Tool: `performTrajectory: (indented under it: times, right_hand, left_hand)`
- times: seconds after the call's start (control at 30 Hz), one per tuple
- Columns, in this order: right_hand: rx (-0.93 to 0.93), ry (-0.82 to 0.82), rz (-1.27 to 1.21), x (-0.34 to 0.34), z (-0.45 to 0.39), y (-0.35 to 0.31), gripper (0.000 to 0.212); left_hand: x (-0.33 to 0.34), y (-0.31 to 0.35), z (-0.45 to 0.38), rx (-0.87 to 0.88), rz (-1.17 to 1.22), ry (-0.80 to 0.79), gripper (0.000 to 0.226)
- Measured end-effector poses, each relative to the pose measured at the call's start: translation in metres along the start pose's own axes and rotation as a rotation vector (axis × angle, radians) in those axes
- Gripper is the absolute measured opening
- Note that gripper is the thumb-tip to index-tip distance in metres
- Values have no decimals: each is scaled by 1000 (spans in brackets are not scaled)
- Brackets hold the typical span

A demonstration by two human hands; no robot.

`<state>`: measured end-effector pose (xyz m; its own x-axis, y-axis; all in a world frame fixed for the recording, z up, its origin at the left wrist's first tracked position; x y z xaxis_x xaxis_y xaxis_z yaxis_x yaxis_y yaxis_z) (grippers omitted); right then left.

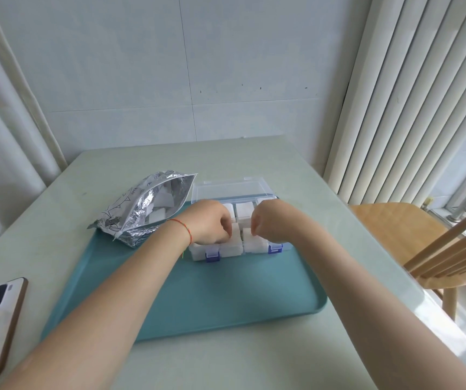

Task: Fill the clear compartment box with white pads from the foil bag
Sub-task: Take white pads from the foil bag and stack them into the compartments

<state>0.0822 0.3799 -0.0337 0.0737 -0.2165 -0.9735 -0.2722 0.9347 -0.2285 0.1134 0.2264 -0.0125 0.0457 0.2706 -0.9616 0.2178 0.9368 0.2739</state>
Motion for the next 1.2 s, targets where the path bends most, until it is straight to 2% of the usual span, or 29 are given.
performTrajectory:
  times: [0.07,0.13,0.23,0.33,0.4,0.47,0.57,0.63,0.7,0.73,0.83,0.93,1.07,1.2]
  right_hand:
    - [-6,-77,40,-4,1,-2,21]
    - [0,-84,49,-8,2,-4,10]
    - [-17,-1,61,-13,3,-11,25]
    - [-38,78,-25,-16,2,-18,24]
    - [-60,112,-56,-18,1,-25,25]
    - [-78,161,-83,-20,-1,-33,22]
    - [-110,269,-173,-26,-7,-52,24]
    - [-142,307,-230,-29,-11,-67,24]
    - [-170,306,-259,-28,-18,-86,25]
    - [-184,303,-264,-26,-21,-94,26]
    - [-225,299,-293,-18,-34,-119,29]
    - [-248,272,-309,-10,-48,-138,29]
    - [-260,207,-259,5,-70,-151,29]
    - [-219,239,-212,14,-86,-147,31]
  left_hand:
    - [-1,0,1,7,0,-28,15]
    - [-2,0,2,13,1,-59,18]
    - [-7,-2,3,8,50,-79,21]
    - [-8,-3,6,-3,111,-103,24]
    - [-9,-7,9,-15,199,-52,22]
    - [-15,-14,11,-25,305,110,18]
    - [-30,-39,17,-82,372,491,13]
    - [-40,-62,23,-169,286,759,9]
    - [-47,-89,31,-291,163,888,6]
    - [-48,-99,33,-339,110,869,12]
    - [-45,-129,38,-472,73,649,36]
    - [-39,-149,36,-497,182,631,18]
    - [-35,-165,29,-455,352,595,29]
    - [-38,-173,21,-484,614,543,28]
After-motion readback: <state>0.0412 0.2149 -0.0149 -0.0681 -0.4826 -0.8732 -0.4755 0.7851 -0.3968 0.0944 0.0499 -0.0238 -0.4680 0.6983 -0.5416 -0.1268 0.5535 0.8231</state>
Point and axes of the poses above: each hand's wrist, its own z-axis away from the middle knuckle, its own x-axis out of the palm, y = z × x, the point moved 2 cm from there along -z, towards the middle knuckle, and after that the axes turned 10 degrees about y, right-handed, at the moved point
